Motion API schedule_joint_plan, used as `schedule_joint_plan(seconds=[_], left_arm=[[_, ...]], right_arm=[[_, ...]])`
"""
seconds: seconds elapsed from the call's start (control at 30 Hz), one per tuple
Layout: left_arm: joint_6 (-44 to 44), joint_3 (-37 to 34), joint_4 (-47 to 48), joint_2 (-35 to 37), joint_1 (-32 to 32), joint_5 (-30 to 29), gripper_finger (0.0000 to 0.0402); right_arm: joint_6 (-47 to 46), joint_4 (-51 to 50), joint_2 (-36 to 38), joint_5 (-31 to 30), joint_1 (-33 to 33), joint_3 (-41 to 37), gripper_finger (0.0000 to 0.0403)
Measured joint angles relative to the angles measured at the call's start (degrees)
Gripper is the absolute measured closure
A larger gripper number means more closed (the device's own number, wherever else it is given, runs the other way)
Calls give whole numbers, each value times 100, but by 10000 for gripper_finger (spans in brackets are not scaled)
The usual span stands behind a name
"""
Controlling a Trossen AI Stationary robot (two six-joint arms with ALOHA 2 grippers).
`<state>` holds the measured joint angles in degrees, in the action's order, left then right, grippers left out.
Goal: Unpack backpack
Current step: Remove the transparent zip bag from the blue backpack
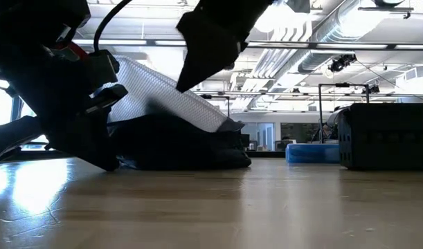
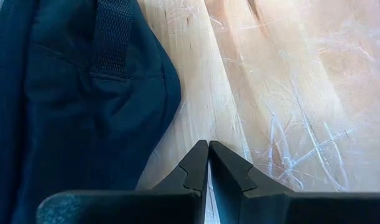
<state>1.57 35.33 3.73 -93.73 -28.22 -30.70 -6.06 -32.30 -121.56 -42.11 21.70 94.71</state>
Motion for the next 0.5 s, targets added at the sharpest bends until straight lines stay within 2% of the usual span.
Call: schedule_joint_plan(seconds=[0.1,0.17,0.27,0.33,0.4,0.5], left_arm=[[-1,0,-5,0,-1,0,401],[-1,0,-9,0,-1,0,401],[-3,0,-22,0,0,0,401],[-1,-2,-28,0,1,0,401],[-1,-2,-31,0,1,4,401],[-1,-2,-35,-1,1,6,401]], right_arm=[[425,646,0,-3,-111,-195,166],[544,1076,0,-251,-215,-322,130],[635,1613,0,-332,-471,-473,109],[590,1842,0,-212,-670,-574,118],[433,1869,0,-161,-846,-645,147],[145,1842,0,26,-1088,-657,233]])
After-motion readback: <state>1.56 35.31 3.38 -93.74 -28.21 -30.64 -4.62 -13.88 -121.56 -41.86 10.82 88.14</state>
